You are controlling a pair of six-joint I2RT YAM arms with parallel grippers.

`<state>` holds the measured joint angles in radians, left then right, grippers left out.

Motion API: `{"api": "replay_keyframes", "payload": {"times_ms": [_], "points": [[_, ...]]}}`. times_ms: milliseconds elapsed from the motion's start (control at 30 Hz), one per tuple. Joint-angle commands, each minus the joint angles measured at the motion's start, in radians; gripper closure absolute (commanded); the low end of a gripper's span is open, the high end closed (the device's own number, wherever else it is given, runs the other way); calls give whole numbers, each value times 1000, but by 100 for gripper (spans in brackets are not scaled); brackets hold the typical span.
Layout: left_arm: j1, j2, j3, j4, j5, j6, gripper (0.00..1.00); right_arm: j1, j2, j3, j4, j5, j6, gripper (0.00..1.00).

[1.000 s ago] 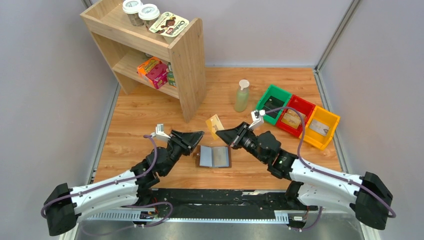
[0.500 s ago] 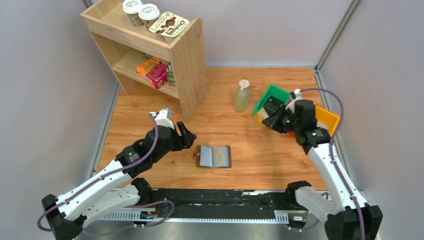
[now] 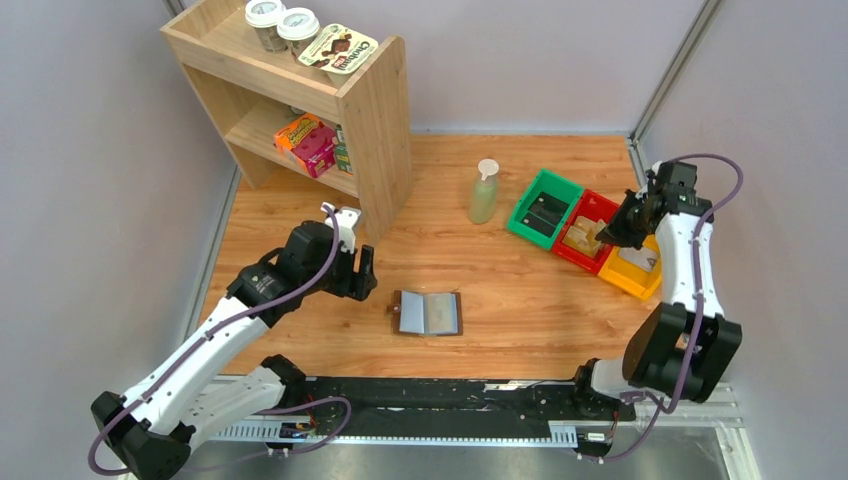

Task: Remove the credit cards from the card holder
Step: Place the credit card in the storage box.

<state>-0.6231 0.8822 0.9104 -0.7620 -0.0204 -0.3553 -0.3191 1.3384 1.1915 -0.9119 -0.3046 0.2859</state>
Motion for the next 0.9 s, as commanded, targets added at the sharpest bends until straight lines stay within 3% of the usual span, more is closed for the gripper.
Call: {"api": "replay_keyframes", "payload": {"times_ms": [0, 567, 800, 867], "points": [[11, -31, -64, 47, 48, 113, 22, -3, 126, 141, -113, 32, -105, 100], [45, -55, -74, 18, -42, 131, 23, 66, 542, 393, -176, -103, -221, 100], [48, -58, -79, 18, -56, 131, 23, 66, 639, 457, -229, 22, -222, 85], [49, -58, -77, 18, -56, 130, 23, 66, 627, 462, -226, 74, -205, 72]]}}
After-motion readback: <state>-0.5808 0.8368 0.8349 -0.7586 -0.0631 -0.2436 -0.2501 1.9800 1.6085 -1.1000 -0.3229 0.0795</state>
